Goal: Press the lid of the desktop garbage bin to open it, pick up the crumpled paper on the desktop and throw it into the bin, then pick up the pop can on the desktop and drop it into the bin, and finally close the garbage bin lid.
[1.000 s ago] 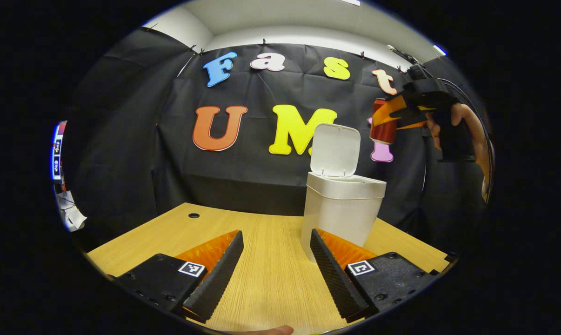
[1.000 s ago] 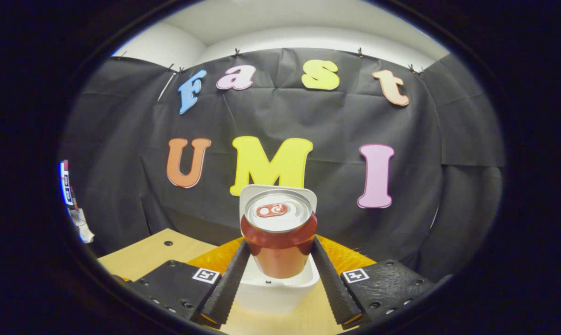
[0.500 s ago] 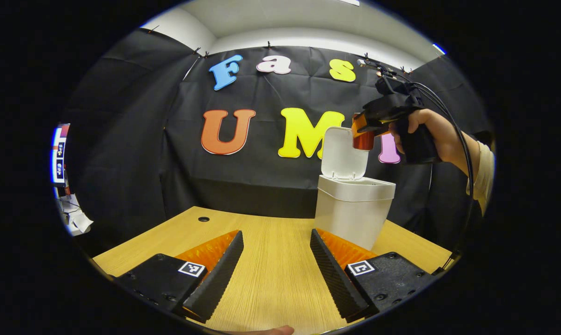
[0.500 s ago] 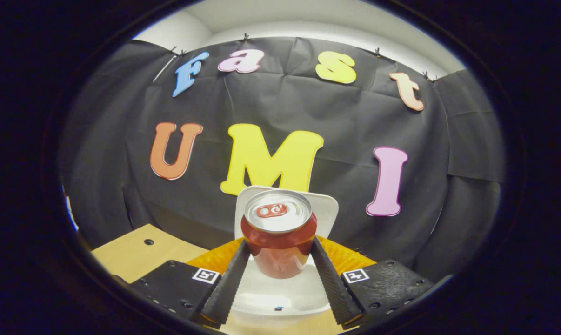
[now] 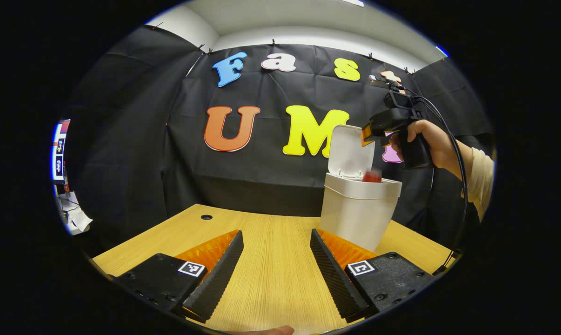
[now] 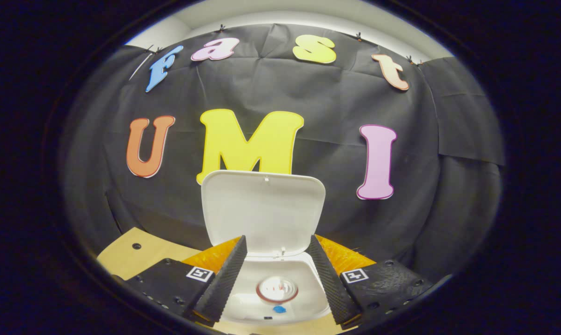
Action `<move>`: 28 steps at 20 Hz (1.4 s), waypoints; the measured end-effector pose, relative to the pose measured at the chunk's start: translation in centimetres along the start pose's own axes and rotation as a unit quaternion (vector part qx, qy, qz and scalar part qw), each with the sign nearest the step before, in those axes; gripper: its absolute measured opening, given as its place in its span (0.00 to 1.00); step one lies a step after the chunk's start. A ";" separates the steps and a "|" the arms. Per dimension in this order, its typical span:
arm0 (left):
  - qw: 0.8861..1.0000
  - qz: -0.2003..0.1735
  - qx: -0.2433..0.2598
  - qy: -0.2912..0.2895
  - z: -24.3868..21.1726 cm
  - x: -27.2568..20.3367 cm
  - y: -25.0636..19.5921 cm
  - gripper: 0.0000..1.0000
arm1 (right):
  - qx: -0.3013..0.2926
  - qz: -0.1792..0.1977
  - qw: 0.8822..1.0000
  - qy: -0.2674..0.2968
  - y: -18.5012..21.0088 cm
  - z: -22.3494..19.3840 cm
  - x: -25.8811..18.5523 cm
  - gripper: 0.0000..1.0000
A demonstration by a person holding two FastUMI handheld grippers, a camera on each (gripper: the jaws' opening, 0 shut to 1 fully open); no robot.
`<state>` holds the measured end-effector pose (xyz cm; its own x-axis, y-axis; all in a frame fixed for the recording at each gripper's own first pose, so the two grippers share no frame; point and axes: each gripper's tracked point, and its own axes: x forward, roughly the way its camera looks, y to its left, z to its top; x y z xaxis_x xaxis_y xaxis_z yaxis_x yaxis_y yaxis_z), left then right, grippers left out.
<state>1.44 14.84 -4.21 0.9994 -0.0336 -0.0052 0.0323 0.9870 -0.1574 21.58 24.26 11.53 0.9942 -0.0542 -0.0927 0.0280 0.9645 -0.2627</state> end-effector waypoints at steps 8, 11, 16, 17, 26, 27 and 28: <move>1.000 0.024 -0.004 0.010 -0.6 0.5 2.3 0.95 | 0.033 0.011 0.998 -0.059 -2.1 4.2 -2.5 0.94; 0.999 0.021 -0.009 0.022 -1.2 0.8 2.0 0.95 | 0.053 0.023 0.993 -0.101 -2.6 7.5 -3.2 0.95; 0.999 0.029 0.006 0.016 -1.1 0.8 1.9 0.95 | 0.079 0.022 0.984 -0.159 -2.4 10.8 -0.8 0.94; 1.000 0.023 0.006 0.017 -1.2 0.8 1.4 0.95 | 0.085 0.020 0.983 -0.163 -2.1 10.9 0.2 0.94; 0.999 0.019 -0.007 0.026 -2.6 2.1 2.0 0.96 | 0.033 0.017 0.989 -0.142 1.2 10.5 7.1 0.93; 0.999 0.022 -0.007 0.032 -2.9 2.3 2.3 0.96 | 0.026 0.018 0.991 -0.128 1.4 9.6 7.6 0.95; 0.999 0.024 -0.005 0.035 -3.1 2.4 2.4 0.96 | 0.024 0.025 0.992 -0.123 1.4 9.3 7.5 0.95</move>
<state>3.86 16.66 -7.66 0.9966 0.0025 -0.0821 -0.0162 0.9860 -0.1659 30.09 27.66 19.41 0.9896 0.0524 0.1342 -0.0222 0.9758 -0.2175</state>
